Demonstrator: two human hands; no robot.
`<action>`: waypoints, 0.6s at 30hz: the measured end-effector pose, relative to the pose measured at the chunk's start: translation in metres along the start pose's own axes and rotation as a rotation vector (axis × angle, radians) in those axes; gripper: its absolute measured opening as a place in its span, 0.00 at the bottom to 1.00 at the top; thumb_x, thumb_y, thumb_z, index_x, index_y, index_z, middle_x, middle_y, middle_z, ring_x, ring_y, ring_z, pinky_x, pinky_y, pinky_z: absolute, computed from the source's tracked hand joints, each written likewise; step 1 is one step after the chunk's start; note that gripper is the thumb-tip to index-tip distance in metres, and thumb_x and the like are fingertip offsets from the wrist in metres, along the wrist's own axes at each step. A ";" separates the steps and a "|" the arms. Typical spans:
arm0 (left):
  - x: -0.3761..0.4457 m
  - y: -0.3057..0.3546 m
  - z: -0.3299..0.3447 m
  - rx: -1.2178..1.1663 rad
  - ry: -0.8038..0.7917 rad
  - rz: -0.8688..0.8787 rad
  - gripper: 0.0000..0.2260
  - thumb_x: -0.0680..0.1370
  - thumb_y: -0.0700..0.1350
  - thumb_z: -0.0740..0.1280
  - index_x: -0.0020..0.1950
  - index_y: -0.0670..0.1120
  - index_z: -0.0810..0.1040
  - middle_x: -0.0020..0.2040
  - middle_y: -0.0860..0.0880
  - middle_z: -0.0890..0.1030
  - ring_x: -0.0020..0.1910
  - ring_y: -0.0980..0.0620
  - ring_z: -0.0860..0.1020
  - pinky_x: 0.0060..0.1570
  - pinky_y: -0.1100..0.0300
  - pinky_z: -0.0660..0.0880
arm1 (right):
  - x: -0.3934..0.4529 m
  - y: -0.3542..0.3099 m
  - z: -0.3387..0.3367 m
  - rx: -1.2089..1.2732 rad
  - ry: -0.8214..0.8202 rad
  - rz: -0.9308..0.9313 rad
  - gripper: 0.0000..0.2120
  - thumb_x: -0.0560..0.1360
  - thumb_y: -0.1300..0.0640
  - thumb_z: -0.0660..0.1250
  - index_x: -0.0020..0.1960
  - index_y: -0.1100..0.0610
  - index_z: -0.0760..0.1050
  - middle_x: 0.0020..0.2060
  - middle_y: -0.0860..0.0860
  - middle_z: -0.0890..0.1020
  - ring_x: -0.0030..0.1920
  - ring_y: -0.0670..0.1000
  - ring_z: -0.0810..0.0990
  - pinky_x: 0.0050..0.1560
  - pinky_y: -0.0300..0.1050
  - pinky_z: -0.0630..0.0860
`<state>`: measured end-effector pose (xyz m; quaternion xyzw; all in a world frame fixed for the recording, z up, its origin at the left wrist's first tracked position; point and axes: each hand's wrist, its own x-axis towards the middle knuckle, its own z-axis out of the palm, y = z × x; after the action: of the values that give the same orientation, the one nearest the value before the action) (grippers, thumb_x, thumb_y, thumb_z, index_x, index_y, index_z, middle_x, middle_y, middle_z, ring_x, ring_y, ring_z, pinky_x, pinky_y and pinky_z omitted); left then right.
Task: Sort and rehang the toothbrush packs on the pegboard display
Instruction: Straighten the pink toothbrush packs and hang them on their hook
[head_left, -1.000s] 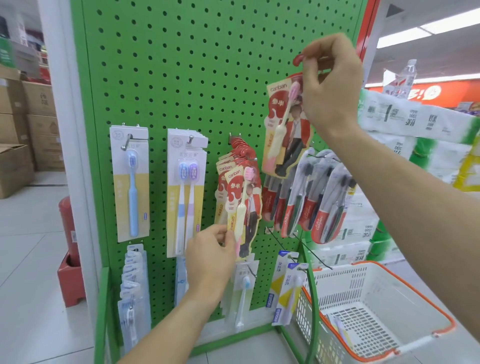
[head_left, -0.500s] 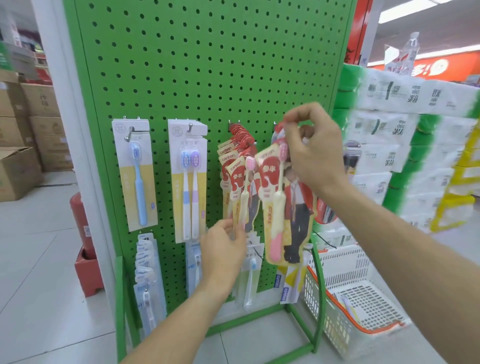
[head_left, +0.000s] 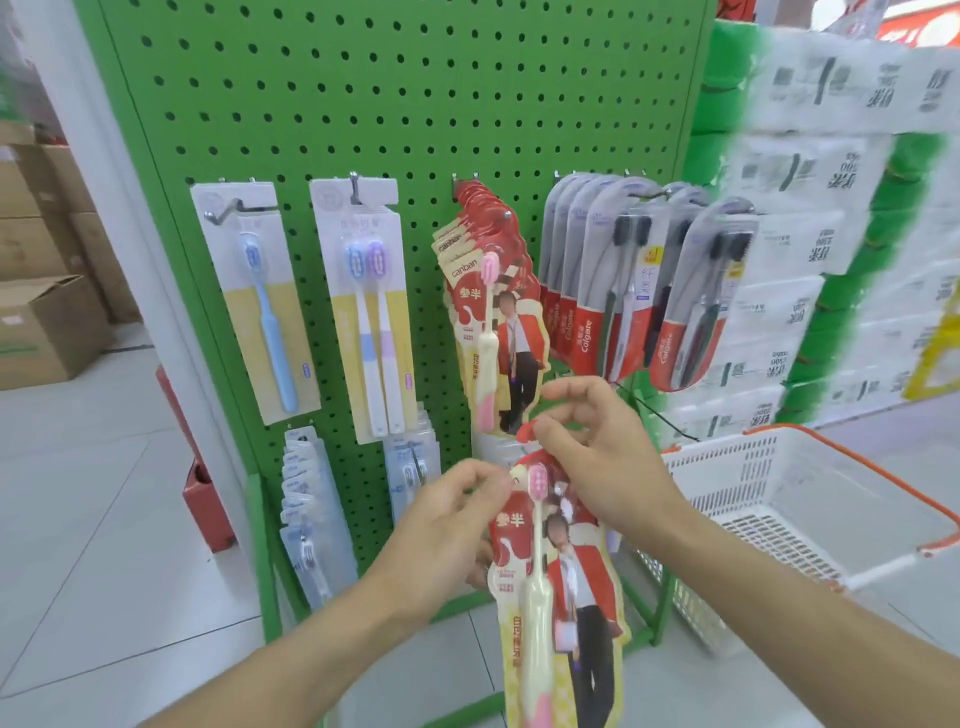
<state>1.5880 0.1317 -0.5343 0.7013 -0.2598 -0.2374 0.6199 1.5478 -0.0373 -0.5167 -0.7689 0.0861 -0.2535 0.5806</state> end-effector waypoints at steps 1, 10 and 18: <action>0.004 -0.004 -0.003 0.058 -0.033 0.001 0.08 0.83 0.47 0.63 0.54 0.44 0.77 0.37 0.45 0.85 0.33 0.49 0.82 0.35 0.53 0.79 | -0.002 0.007 0.000 -0.015 -0.032 0.036 0.07 0.81 0.62 0.67 0.57 0.52 0.75 0.41 0.48 0.87 0.34 0.43 0.82 0.34 0.40 0.77; 0.028 -0.031 -0.003 0.171 -0.193 -0.171 0.04 0.81 0.36 0.65 0.56 0.40 0.73 0.45 0.42 0.87 0.42 0.47 0.86 0.42 0.54 0.83 | -0.005 0.050 -0.002 -0.081 -0.196 0.091 0.09 0.83 0.54 0.65 0.48 0.58 0.77 0.34 0.64 0.83 0.22 0.51 0.75 0.22 0.44 0.70; 0.038 -0.043 -0.007 0.163 -0.016 -0.139 0.04 0.82 0.40 0.67 0.53 0.40 0.74 0.46 0.34 0.84 0.45 0.34 0.84 0.49 0.32 0.80 | 0.005 0.062 -0.011 -0.118 -0.364 0.162 0.06 0.85 0.55 0.62 0.61 0.52 0.73 0.32 0.47 0.84 0.28 0.47 0.78 0.28 0.39 0.71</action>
<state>1.6239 0.1157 -0.5762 0.7639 -0.2340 -0.2637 0.5405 1.5568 -0.0685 -0.5714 -0.8253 0.0560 -0.0572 0.5590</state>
